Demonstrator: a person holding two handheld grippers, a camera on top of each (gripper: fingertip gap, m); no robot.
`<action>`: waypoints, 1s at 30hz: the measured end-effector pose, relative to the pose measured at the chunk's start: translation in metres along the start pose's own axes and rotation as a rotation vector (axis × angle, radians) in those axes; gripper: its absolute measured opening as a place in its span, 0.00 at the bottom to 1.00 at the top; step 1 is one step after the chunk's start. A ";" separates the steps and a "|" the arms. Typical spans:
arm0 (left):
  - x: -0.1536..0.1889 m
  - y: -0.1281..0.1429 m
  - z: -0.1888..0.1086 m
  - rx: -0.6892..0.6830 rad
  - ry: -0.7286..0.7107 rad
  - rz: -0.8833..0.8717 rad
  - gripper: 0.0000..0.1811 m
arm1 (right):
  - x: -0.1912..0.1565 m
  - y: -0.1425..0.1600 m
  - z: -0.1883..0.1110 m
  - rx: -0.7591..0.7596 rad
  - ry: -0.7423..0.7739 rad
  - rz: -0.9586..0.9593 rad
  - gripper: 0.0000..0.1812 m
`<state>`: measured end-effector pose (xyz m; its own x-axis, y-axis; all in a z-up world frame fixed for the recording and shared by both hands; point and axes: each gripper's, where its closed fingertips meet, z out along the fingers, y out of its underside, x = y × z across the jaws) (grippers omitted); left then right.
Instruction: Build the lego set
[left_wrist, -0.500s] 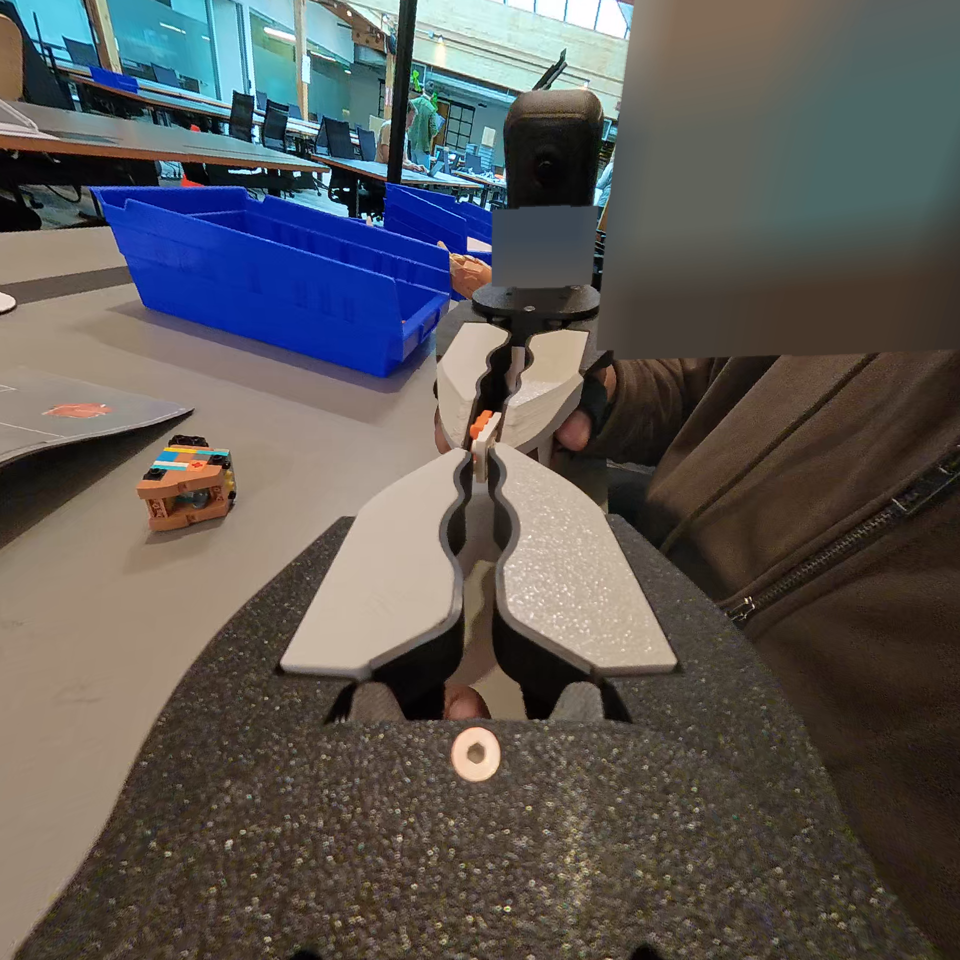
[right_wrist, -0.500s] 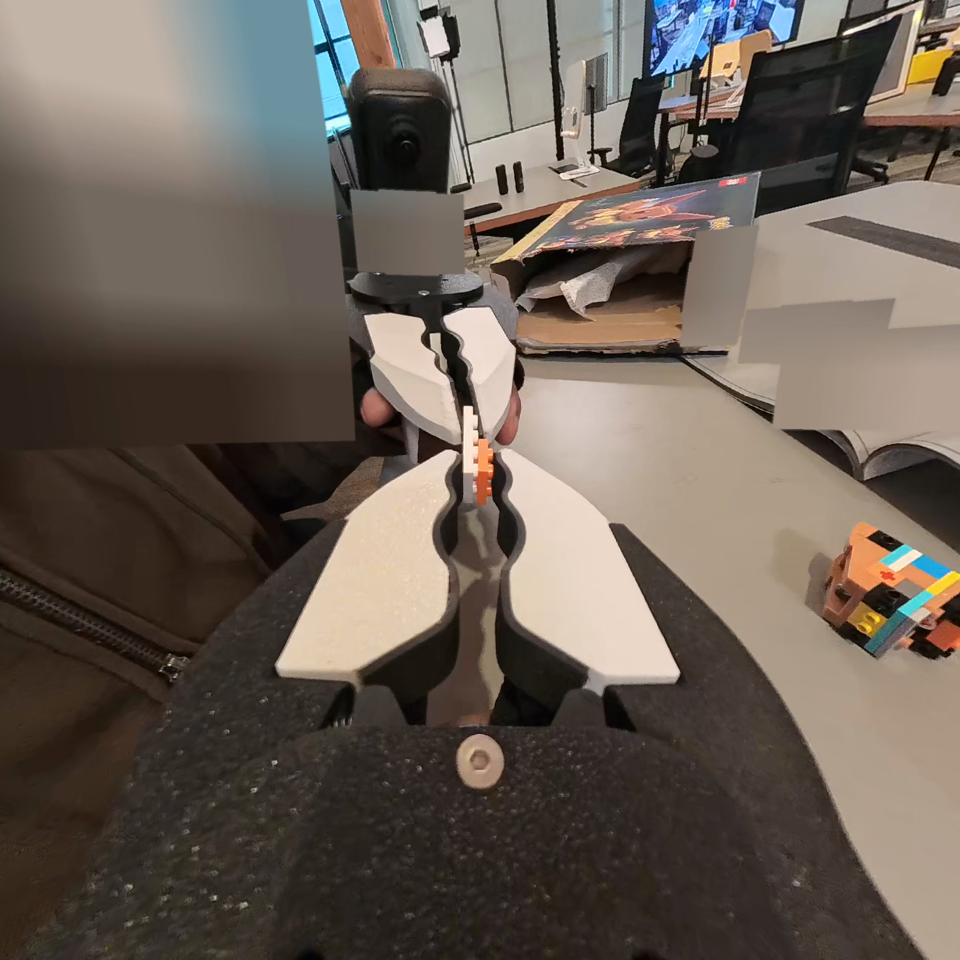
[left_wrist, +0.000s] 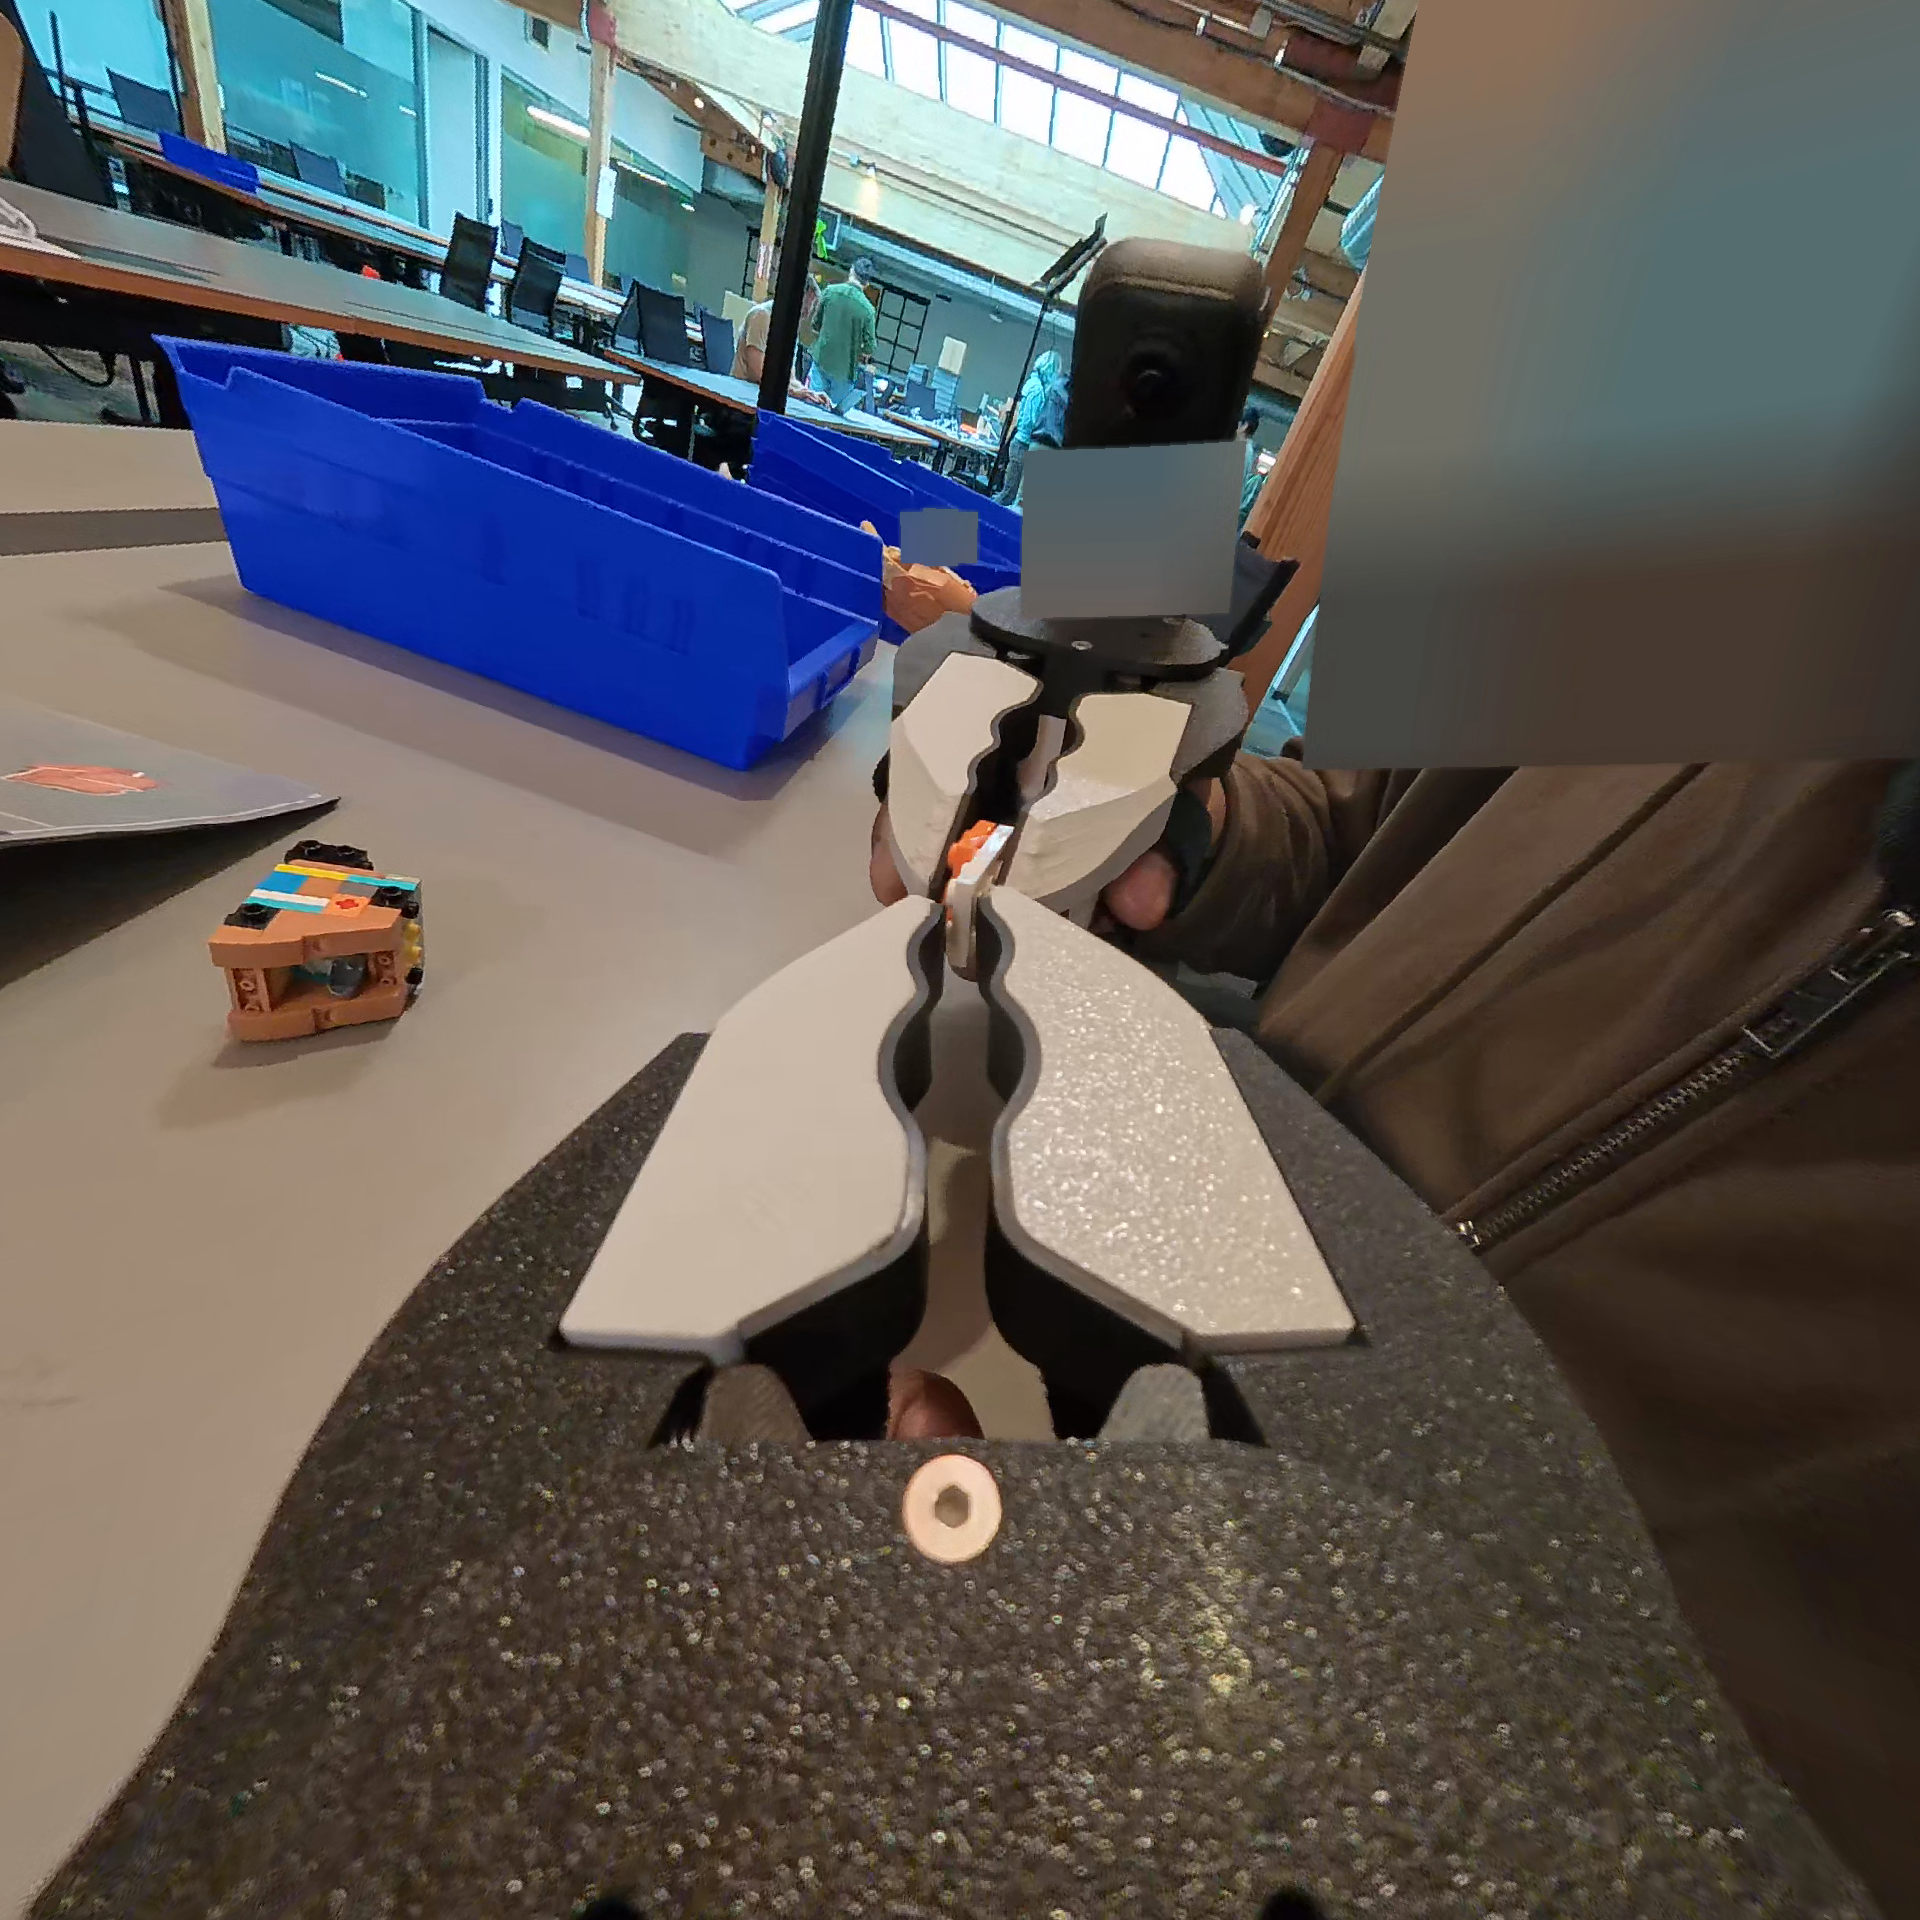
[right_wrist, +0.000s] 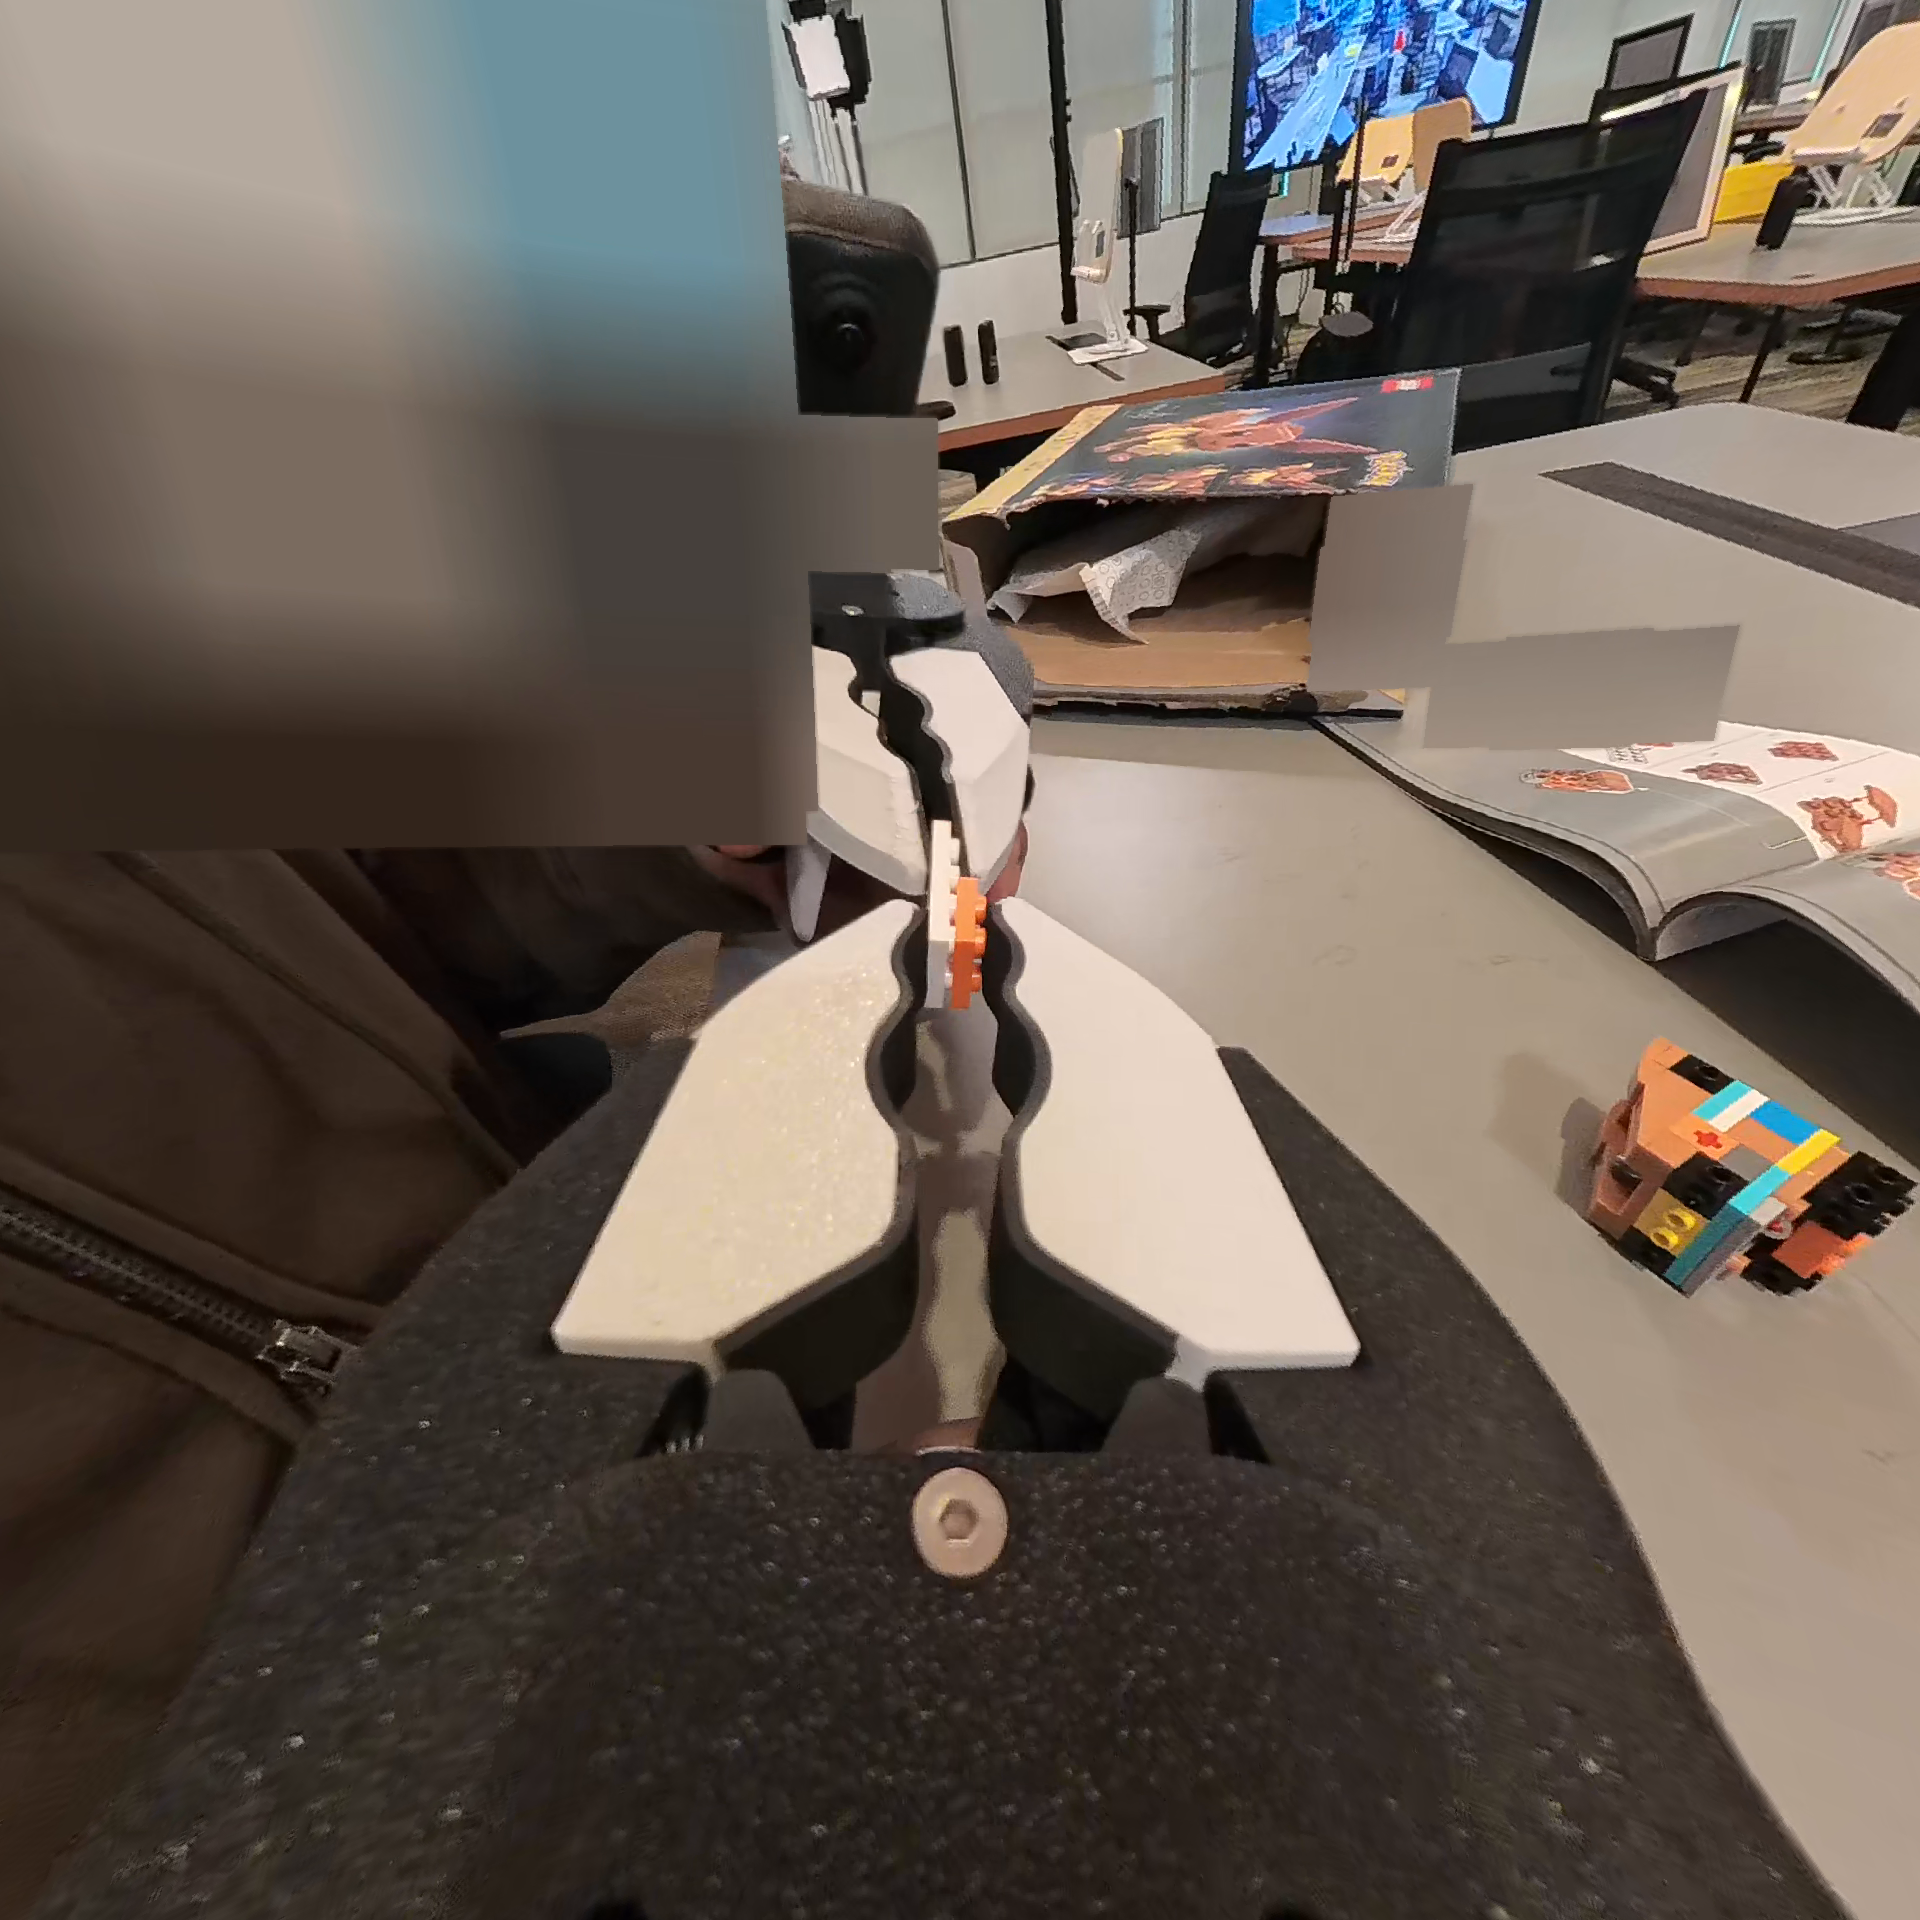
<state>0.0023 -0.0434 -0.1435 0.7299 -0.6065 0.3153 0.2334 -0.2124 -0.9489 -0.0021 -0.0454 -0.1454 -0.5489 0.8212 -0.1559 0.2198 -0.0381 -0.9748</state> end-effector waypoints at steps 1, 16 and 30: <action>0.000 0.000 0.000 0.003 -0.002 0.006 0.03 | 0.000 0.000 0.000 -0.002 0.008 -0.007 0.05; 0.011 0.012 0.000 -0.095 -0.031 0.363 0.04 | -0.010 0.009 0.000 -0.091 0.023 -0.292 0.04; 0.007 0.009 0.000 -0.044 -0.057 0.506 0.03 | 0.001 0.012 0.000 -0.061 0.130 -0.429 0.13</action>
<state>0.0097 -0.0490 -0.1498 0.7784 -0.5995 -0.1861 -0.1846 0.0646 -0.9807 0.0002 -0.0446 -0.1576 -0.4957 0.8202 0.2857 0.0432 0.3518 -0.9351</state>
